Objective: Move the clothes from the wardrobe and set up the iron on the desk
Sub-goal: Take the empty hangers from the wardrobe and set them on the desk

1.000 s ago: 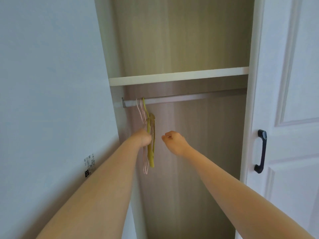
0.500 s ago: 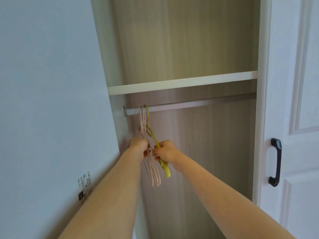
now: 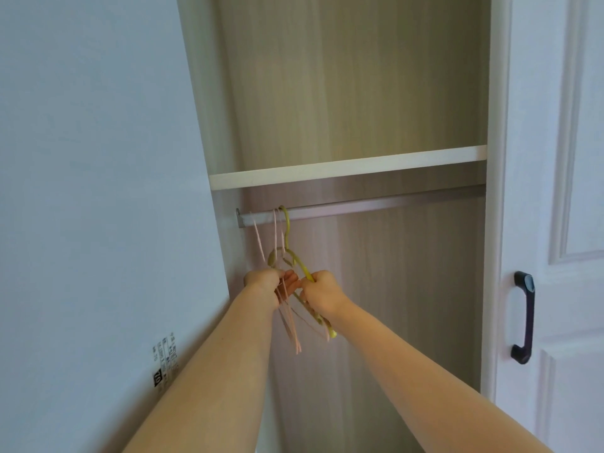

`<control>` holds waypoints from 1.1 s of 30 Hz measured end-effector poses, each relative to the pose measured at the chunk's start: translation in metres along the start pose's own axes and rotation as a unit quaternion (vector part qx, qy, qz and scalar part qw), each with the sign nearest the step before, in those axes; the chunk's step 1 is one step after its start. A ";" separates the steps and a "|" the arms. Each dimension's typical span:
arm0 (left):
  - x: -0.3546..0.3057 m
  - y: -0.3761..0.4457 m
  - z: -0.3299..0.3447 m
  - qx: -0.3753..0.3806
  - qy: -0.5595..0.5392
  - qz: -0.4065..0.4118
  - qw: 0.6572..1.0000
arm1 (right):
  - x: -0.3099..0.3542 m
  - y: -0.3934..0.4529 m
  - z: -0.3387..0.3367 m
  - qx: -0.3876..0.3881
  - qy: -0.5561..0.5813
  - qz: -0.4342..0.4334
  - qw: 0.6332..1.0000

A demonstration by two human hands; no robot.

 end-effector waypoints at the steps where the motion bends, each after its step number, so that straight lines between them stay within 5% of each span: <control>1: 0.000 -0.001 0.001 0.007 -0.006 -0.001 1.000 | 0.003 -0.002 -0.003 -0.005 0.002 -0.004 1.000; 17: -0.011 -0.045 0.059 0.116 -0.072 -0.029 0.990 | 0.032 -0.039 -0.066 -0.131 0.037 -0.056 0.989; 33: 0.097 -0.158 0.047 0.136 -0.117 -0.099 0.979 | -0.015 -0.172 -0.112 -0.181 0.033 -0.050 0.982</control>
Point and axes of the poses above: each hand's wrist, its own y-axis towards the middle knuckle, its own z-axis out of the palm, x = y × z, the point moved 10 cm from there along y, towards the middle knuckle, and after that the axes turned 3 degrees about -z, right-handed, at the moved point
